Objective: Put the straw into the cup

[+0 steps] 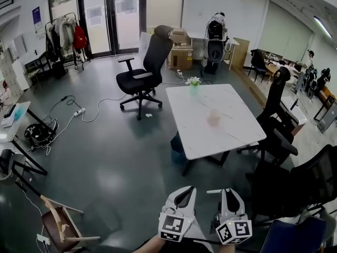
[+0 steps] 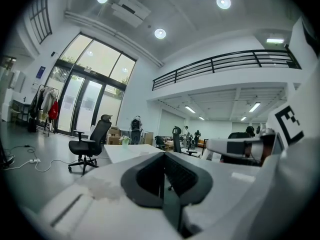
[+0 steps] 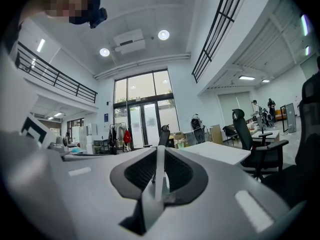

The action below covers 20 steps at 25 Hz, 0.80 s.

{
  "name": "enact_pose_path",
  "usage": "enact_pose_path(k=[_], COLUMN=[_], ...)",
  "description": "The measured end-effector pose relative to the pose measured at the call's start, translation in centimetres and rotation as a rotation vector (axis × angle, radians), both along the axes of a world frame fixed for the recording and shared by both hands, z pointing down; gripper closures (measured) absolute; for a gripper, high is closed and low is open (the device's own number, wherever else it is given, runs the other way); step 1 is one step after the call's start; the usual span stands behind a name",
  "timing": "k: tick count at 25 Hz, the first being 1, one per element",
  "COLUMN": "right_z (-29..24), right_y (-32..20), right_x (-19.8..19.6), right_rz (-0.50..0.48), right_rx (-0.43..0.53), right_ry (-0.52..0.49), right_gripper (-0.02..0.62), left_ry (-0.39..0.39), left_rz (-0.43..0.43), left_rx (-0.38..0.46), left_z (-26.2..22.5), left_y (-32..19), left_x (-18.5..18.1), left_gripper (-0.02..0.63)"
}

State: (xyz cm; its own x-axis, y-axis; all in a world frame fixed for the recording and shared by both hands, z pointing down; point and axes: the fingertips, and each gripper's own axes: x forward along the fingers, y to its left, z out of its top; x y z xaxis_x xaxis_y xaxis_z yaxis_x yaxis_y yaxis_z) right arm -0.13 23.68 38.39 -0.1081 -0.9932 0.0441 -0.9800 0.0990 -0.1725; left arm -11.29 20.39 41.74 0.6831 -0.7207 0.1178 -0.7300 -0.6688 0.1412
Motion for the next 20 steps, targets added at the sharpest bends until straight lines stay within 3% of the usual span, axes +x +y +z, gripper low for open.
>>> enact_pose_path(k=[11, 20], right_z=[-1.1, 1.3], right_y=[-9.3, -18.8], right_x=[6.1, 10.8], right_rz=[-0.004, -0.072], right_rx=[0.052, -0.012], right_ry=[0.010, -0.051], right_gripper=[0.548, 0.548], left_ry=[-0.003, -0.060], left_rz=[-0.003, -0.065], left_rx=[-0.009, -0.095], left_z=[1.7, 4.3], left_y=[-8.3, -16.9], left_x=[5.6, 10.3], left_gripper=[0.604, 0.604])
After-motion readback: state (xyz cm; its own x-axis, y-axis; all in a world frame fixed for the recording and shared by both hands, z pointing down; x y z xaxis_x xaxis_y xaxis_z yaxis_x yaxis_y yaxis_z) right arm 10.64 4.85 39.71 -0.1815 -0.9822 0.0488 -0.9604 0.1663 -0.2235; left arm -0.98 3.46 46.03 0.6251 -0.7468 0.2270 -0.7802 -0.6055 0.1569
